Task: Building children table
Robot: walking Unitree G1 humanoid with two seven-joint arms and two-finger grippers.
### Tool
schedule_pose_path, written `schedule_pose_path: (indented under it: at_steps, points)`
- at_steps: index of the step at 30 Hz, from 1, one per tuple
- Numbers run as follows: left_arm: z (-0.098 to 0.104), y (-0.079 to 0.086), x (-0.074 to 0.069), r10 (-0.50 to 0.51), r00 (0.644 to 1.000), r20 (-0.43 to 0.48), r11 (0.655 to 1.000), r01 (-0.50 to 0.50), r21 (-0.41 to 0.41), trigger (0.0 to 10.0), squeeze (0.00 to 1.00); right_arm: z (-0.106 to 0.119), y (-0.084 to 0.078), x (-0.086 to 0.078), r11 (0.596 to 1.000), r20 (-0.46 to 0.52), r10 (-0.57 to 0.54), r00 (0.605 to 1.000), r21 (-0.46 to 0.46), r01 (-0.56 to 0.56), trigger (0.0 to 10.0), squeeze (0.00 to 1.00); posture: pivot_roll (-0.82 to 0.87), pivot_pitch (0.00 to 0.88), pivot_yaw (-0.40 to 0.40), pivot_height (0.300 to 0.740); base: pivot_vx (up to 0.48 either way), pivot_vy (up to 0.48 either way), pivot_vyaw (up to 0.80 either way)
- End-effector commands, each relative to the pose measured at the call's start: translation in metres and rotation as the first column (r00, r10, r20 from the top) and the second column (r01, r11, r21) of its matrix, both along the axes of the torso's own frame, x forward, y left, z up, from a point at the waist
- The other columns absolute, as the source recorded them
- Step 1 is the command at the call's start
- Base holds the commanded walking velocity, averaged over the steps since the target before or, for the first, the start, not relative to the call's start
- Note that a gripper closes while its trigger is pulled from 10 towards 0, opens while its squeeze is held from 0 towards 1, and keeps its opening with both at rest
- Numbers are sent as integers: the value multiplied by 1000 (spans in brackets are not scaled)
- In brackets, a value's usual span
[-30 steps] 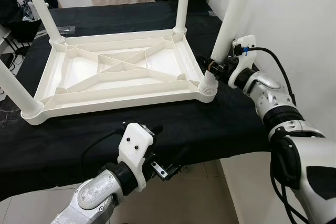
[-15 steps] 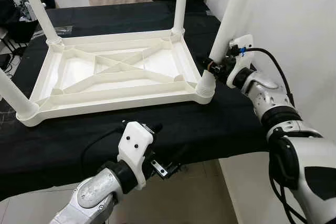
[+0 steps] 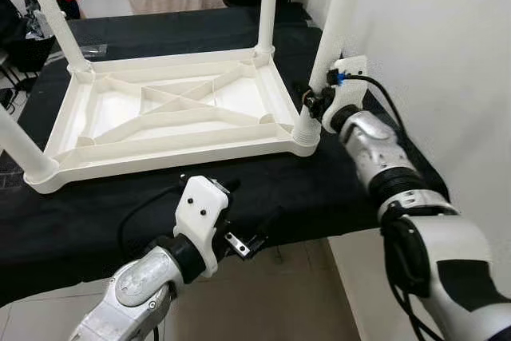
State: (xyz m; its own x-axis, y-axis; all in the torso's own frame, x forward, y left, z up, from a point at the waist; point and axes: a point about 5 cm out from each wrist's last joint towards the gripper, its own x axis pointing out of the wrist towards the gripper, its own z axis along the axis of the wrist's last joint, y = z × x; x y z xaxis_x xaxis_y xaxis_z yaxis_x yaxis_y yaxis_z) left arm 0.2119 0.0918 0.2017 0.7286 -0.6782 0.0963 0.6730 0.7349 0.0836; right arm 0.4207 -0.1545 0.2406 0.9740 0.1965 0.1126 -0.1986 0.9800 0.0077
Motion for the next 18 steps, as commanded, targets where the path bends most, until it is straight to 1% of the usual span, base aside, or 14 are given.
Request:
schedule_pose_path:
  at_steps: [1, 3, 6, 7, 8, 9, 10, 12, 13, 15, 16, 17, 18]
  points:
    - [-3, 3, 1, 16, 1000, -6, 1000, -16, 13, 10000, 0, -37, -9, -4, 991, -152, -134, 979, -13, 133, 0, 0, 139, 175, -47, 740, 0, 0, 0]
    - [-3, 3, 1, 20, 1000, -5, 1000, -20, 12, 10000, 0, -46, -4, -6, 967, -175, -255, 951, -39, 252, 0, 0, 137, 176, -45, 740, 0, 0, 0]
    - [-3, 3, 2, 20, 1000, -5, 1000, -20, 13, 10000, 0, -50, 0, -7, 958, -185, -285, 940, -43, 282, 0, 0, 137, 176, -45, 740, 0, 0, 0]
    - [-3, 3, 2, 20, 1000, -3, 1000, -20, 13, 10000, 0, -54, 12, -8, 942, -200, -335, 921, -60, 330, 0, 0, 135, 178, -48, 740, 0, 0, 0]
    - [-3, 3, 2, 21, 1000, -3, 1000, -21, 11, 10000, 0, -55, 17, -10, 926, -193, -377, 906, -68, 371, 0, 0, 136, 179, -49, 740, 0, 0, 0]
    - [-2, 3, 2, 21, 1000, -2, 1000, -21, 10, 10000, 0, -56, 25, -10, 918, -199, -396, 897, -57, 392, 0, 0, 134, 180, -51, 740, 0, 0, 0]
    - [-2, 3, 2, 21, 1000, -2, 1000, -21, 10, 10000, 0, -56, 25, -10, 918, -199, -396, 897, -57, 392, 0, 0, 134, 180, -51, 740, 0, 0, 0]
    - [-2, 2, 2, 20, 1000, -2, 1000, -20, 5, 10000, 0, -54, 38, -13, 890, -200, -452, 869, -43, 453, 0, 0, 134, 179, -52, 740, 0, 0, 0]
    - [-2, 2, 2, 20, 1000, -2, 1000, -20, 5, 10000, 0, -54, 38, -13, 890, -200, -452, 869, -43, 453, 0, 0, 134, 179, -52, 740, 0, 0, 0]
    - [-2, 0, 1, 17, 1000, -2, 1000, -17, 1, 10000, 0, -51, 50, -14, 862, -206, -502, 840, -33, 506, 0, 0, 136, 181, -57, 740, 0, 0, 0]
    - [-2, -1, 0, 15, 1000, -5, 1000, -15, -4, 10000, 0, -49, 59, -15, 853, -210, -515, 831, -31, 521, 0, 0, 135, 183, -55, 740, 0, 0, 0]
    - [-2, -1, 0, 15, 1000, -5, 1000, -15, -4, 10000, 0, -49, 59, -15, 853, -210, -515, 831, -31, 521, 0, 0, 135, 183, -55, 740, 0, 0, 0]
    - [-2, -2, -1, 12, 1000, -6, 1000, -12, -6, 10000, 0, -47, 65, -16, 837, -217, -538, 815, -22, 546, 0, 0, 134, 181, -58, 740, 0, 0, 0]
